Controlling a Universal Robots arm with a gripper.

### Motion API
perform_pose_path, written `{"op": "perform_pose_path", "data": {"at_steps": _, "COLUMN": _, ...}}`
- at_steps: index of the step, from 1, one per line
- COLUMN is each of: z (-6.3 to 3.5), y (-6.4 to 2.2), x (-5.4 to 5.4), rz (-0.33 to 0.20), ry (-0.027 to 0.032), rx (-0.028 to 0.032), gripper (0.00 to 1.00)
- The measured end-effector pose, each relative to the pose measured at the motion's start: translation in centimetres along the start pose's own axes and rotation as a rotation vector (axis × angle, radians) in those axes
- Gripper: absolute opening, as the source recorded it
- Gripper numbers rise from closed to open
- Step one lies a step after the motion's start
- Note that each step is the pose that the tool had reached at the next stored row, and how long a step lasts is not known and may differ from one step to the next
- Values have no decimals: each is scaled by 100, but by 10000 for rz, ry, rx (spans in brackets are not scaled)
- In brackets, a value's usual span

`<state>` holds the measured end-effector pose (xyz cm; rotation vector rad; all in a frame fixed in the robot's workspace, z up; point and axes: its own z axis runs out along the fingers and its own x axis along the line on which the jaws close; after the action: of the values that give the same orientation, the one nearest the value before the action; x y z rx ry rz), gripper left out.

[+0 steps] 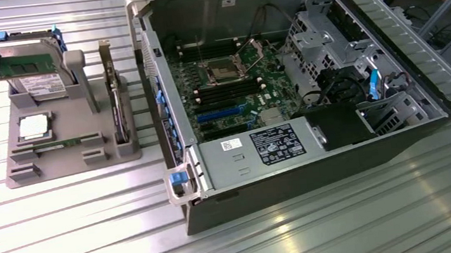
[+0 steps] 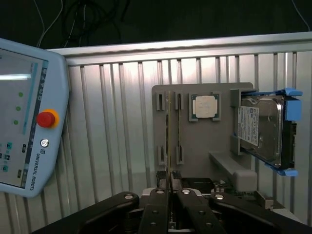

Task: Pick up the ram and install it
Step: 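Pick up the ram and move it above insertion slot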

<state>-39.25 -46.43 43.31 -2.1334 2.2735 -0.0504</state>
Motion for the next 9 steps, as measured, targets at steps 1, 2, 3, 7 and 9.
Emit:
{"op": "perform_pose_path", "data": {"at_steps": 1, "z": -19, "y": -1, "x": 1, "rz": -1, "ry": 1, "rx": -1, "gripper": 12}}
{"op": "perform_pose_path", "data": {"at_steps": 2, "z": -35, "y": -2, "x": 2, "rz": -1, "ry": 0, "rx": 0, "gripper": 12}}
{"op": "perform_pose_path", "data": {"at_steps": 3, "z": -46, "y": -2, "x": 2, "rz": -1, "ry": 0, "rx": 0, "gripper": 12}}
{"op": "perform_pose_path", "data": {"at_steps": 7, "z": -55, "y": -34, "x": 1, "rz": -2, "ry": 2, "rx": -23, "gripper": 12}}
{"op": "perform_pose_path", "data": {"at_steps": 9, "z": -54, "y": -59, "x": -1, "rz": -5, "ry": 3, "rx": -40, "gripper": 12}}
